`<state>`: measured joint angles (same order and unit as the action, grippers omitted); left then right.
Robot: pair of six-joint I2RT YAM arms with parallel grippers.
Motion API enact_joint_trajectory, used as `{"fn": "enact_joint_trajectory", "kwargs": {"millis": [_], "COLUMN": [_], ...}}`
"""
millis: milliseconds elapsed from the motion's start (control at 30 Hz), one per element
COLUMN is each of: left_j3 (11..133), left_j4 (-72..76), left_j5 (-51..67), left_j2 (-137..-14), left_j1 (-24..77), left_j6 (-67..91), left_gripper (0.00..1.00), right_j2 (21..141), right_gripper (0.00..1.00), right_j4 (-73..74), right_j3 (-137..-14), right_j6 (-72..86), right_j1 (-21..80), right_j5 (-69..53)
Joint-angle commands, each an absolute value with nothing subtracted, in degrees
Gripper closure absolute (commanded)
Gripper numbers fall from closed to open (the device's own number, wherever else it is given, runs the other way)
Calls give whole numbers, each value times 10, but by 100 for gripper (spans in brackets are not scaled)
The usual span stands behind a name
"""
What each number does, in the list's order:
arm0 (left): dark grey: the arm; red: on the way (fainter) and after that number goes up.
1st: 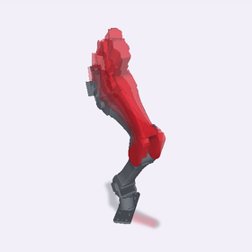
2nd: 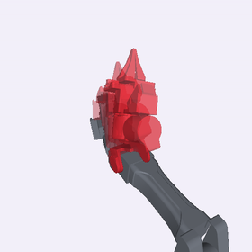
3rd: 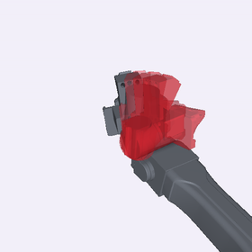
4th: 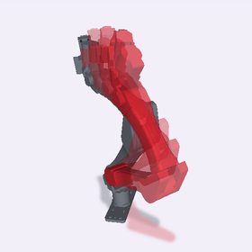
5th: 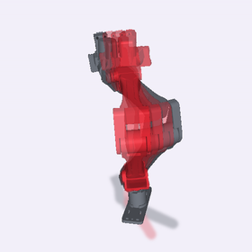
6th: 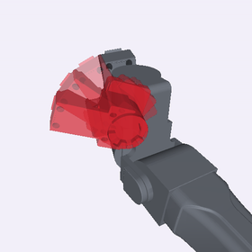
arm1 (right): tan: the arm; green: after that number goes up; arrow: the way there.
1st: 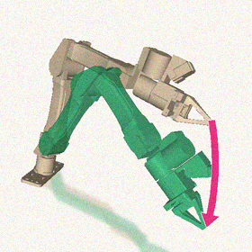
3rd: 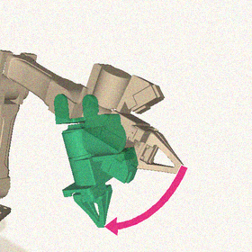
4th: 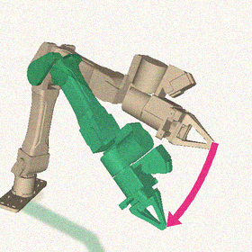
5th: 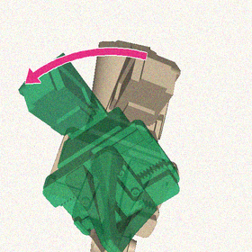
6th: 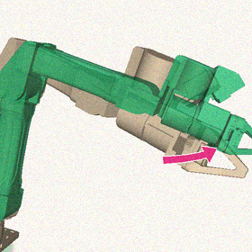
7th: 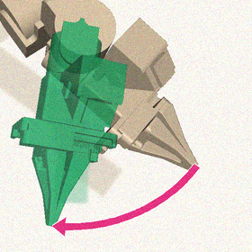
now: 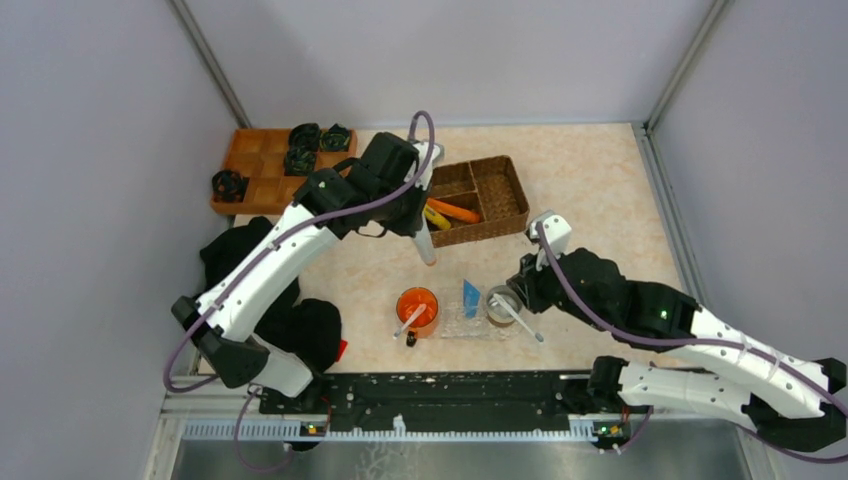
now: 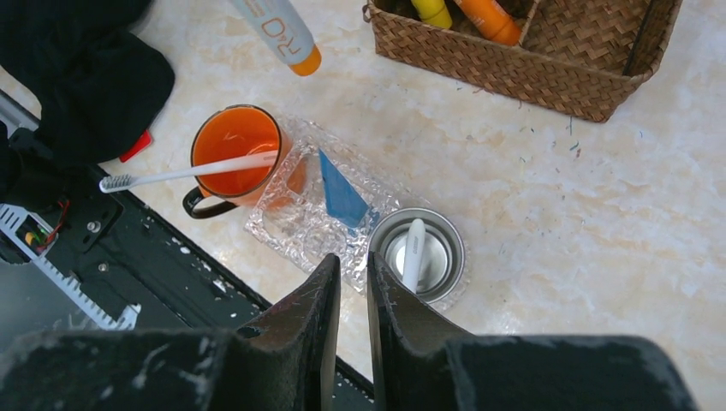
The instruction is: Prepare toiletry sets of a toothbrush and toothpaste on the tray
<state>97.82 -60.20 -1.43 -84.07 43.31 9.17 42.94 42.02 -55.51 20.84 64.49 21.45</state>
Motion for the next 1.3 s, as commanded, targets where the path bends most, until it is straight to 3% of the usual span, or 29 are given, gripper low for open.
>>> {"fn": "enact_joint_trajectory", "kwargs": {"millis": [0,367,1267], "left_j3": [957,922,882], "left_j4": [-608,-559,-529], "left_j5": [-39,-89,-138], "left_j2": [-815,-801,-814], "left_j1": [483,608,655], "left_j6": [76,89,94], "left_gripper": [100,100,100], "right_j2": [417,404,387], "right_gripper": [82,84,84], "right_j4": [432,439,422], "right_j3": [-575,-567,-528], "right_j6": [216,229,241], "right_j1": [650,650,651], "right_j5": [227,225,207]}}
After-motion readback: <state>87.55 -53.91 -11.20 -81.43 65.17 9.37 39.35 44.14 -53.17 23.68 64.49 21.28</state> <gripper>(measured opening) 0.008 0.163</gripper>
